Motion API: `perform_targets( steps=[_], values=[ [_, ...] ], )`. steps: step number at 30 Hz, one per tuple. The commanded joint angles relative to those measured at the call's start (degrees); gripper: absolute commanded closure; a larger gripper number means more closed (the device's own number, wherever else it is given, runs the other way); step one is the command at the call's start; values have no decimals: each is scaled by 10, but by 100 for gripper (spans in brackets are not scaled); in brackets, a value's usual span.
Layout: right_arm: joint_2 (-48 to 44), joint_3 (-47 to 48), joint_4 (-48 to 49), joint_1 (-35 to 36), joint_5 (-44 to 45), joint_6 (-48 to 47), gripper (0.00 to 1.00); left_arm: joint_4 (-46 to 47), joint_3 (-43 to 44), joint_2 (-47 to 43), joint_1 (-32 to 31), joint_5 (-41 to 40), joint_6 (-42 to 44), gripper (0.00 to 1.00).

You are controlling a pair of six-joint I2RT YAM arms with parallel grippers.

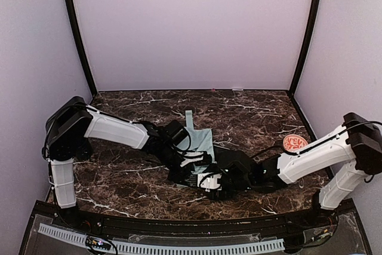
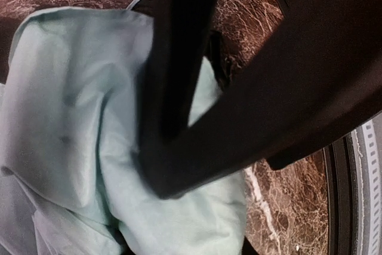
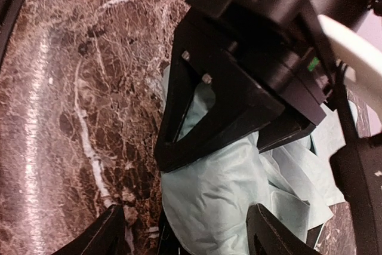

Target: Put away the umbrella

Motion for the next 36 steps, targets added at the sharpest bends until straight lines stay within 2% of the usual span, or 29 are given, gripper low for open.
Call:
perform_targets(
  steps=[1, 5, 9, 17, 18, 20, 22, 23, 26, 27, 32, 36],
  values=[
    [49, 23, 19, 6, 69, -31, 30, -142, -28, 51, -5, -2, -23, 94],
    [82, 35, 11, 6, 88, -24, 32, -152, -24, 51, -5, 17, -16, 95],
    [110, 37, 16, 6, 139, -21, 31, -167, -19, 51, -5, 33, -2, 95],
    [137, 48, -6, 5, 181, -30, 31, -189, -11, 51, -5, 37, 1, 96],
    [138, 53, -18, 5, 178, -28, 36, -192, -10, 51, -5, 35, 1, 96],
    [135, 55, -31, 5, 165, -21, 57, -194, -10, 49, -5, 37, 2, 95],
    [128, 53, -40, 5, 145, -14, 70, -178, -14, 41, -5, 39, -6, 88],
    [124, 51, -44, 5, 132, -11, 73, -164, -18, 33, -4, 38, -12, 82],
    [116, 55, -64, 3, 95, 5, 79, -95, -43, -11, 5, 9, -59, 55],
    [115, 60, -74, 3, 82, 12, 80, -61, -55, -30, 12, -7, -79, 50],
    [118, 84, -129, -9, -6, 55, 82, 124, -159, -162, 32, -148, -142, 31],
    [128, 115, -192, -38, -100, 102, 83, 297, -278, -297, 32, -221, -144, 24]
  ],
)
